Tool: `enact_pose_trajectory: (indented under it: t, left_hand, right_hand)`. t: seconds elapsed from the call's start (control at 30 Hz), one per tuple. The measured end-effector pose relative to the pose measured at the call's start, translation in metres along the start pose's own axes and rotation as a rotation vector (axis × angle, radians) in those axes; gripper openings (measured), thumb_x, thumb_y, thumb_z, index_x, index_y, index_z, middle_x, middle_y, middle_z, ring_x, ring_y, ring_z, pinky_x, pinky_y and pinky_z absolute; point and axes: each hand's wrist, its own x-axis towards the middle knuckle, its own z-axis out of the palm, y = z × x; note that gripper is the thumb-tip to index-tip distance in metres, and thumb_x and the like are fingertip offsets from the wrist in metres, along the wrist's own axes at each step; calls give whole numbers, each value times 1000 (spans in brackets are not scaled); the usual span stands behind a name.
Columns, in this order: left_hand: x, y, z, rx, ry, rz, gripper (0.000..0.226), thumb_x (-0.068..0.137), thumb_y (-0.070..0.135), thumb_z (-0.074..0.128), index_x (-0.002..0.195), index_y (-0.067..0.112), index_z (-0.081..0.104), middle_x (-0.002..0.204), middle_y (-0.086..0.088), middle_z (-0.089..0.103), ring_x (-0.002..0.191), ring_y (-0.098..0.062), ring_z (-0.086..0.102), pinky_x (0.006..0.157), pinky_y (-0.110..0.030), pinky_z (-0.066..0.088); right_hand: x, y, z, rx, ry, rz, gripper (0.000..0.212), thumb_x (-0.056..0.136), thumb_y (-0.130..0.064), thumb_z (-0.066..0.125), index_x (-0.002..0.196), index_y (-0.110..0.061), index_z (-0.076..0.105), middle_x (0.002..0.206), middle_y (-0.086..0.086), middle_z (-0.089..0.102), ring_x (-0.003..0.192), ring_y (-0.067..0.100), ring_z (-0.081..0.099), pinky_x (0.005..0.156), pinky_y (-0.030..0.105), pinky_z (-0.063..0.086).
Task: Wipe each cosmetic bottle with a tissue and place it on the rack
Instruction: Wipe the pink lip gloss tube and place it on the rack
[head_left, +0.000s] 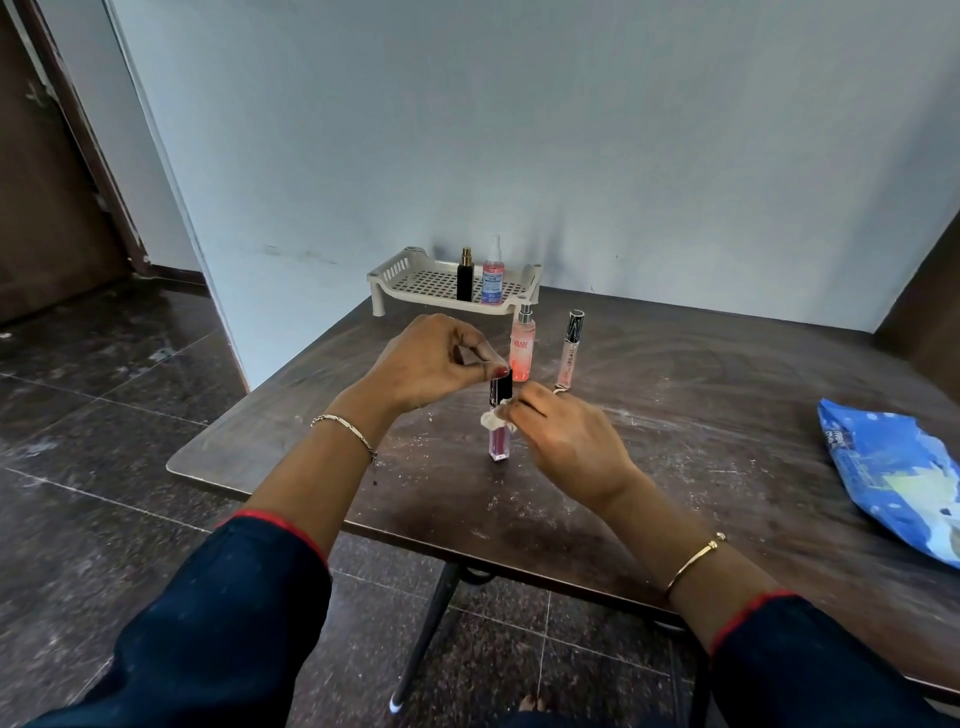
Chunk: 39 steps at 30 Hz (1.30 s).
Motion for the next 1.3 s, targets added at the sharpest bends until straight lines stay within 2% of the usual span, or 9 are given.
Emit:
enact_pose_trajectory:
  t: [0.23,0.33,0.5,0.63,0.77,0.9,1.07,1.2,1.3]
  left_hand:
    - [-1,1,-1,-2,4,-8,9,76,39,76,77,30,75,59,31,62,50,10,51,59,-23,40]
    - [1,2,1,-9,-3,-4,10,76,39,76,78,29,76,62,28,65,53,9,52,61,-26,45]
    - [3,1,-2,25,-20,-17,15,78,37,75,84,24,76,56,32,60,52,12,51,59,-21,38]
    - [5,-5,-3,1,-2,-51,13,77,36,77,83,24,76,58,28,63,54,10,52,62,-22,41]
    - [6,-3,-3,-3,2,-58,14,76,37,77,79,24,75,63,22,66,56,10,54,65,-24,46]
    - [4,1,-6,-13,-15,-63,13,78,31,76,81,19,75,54,26,61,53,13,53,60,-18,38]
    - [3,5,-6,-23,-40,-43,14,80,30,75,81,16,75,51,29,59,51,13,53,58,-16,36]
    - [2,4,-3,-47,-30,-27,13,80,27,75,84,14,76,57,23,64,50,11,51,55,-11,35]
    - [3,-3,-2,-72,-24,-36,15,77,28,77,85,16,77,82,12,73,62,8,57,66,-19,43]
  right_hand:
    - [1,-1,3,-58,-56,-96,23,86,-3,51,102,-9,67,96,6,65,69,24,61,48,36,52]
    - [0,2,1,-79,-107,-137,22,85,-1,58,104,-9,65,100,7,64,74,25,62,51,37,53]
    - [-5,6,-4,-79,-151,-160,23,86,-4,49,96,-9,68,96,6,65,68,23,61,45,34,49]
    - [-9,2,-2,-62,-232,-219,28,68,0,76,94,-8,68,93,6,64,64,21,60,44,32,49]
    - [-7,0,-4,-52,-296,-261,18,68,-3,69,85,-10,70,86,5,65,61,20,60,44,28,48]
    - [3,4,-4,-9,-275,-171,29,64,3,76,89,-9,69,91,5,65,62,21,62,46,31,51]
    - [26,6,-14,77,-101,55,6,83,-9,68,89,-9,68,87,3,63,63,20,60,53,35,55]
    - [12,-3,-7,61,-131,5,19,76,-4,74,93,-11,68,91,4,65,61,20,60,49,32,54]
    - [-6,-11,5,51,-258,-110,21,76,-4,71,95,-11,67,95,6,62,67,24,61,49,36,53]
